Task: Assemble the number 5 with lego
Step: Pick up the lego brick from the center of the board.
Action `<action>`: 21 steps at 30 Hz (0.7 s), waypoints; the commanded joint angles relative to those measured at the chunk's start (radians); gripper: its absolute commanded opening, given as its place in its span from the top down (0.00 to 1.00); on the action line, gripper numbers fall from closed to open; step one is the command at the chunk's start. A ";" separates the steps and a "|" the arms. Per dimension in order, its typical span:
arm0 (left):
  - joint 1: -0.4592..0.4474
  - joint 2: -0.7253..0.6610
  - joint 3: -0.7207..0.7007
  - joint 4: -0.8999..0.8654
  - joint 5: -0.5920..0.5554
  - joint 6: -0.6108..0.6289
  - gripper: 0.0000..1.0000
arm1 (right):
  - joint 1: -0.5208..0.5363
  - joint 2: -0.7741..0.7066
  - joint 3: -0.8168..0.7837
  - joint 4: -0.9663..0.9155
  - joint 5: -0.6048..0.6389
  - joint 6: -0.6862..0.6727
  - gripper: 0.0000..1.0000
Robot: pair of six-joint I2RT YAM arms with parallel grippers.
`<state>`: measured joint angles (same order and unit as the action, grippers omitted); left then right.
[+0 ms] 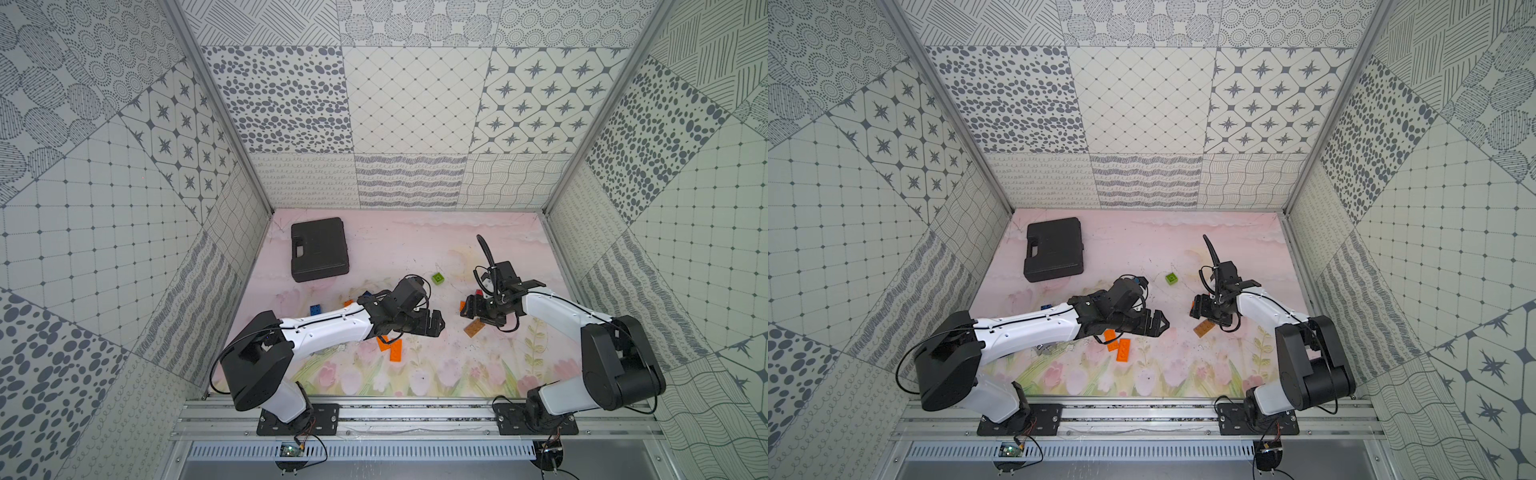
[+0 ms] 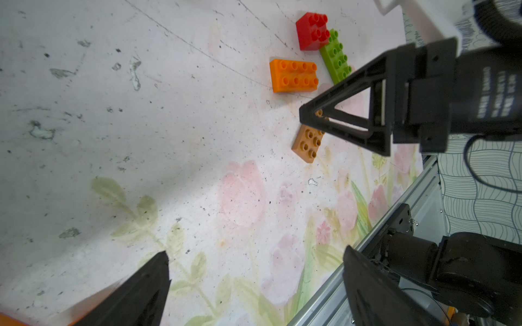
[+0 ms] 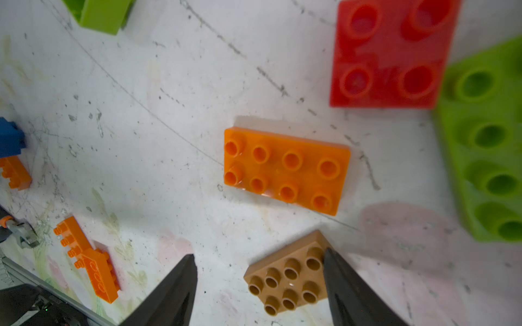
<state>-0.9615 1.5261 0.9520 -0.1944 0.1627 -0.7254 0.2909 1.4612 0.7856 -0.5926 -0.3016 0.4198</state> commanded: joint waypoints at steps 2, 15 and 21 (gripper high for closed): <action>-0.003 -0.053 -0.016 -0.023 -0.097 0.014 0.01 | 0.068 -0.047 -0.011 -0.050 -0.007 0.024 0.25; -0.003 -0.101 -0.028 -0.019 -0.128 0.031 0.01 | 0.137 -0.004 0.097 -0.166 0.128 -0.114 0.16; -0.003 -0.116 -0.041 -0.019 -0.144 0.034 0.01 | 0.136 0.088 0.109 -0.107 0.091 -0.118 0.14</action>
<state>-0.9611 1.4250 0.9184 -0.2131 0.0566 -0.7216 0.4252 1.5223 0.8719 -0.7261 -0.1997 0.3309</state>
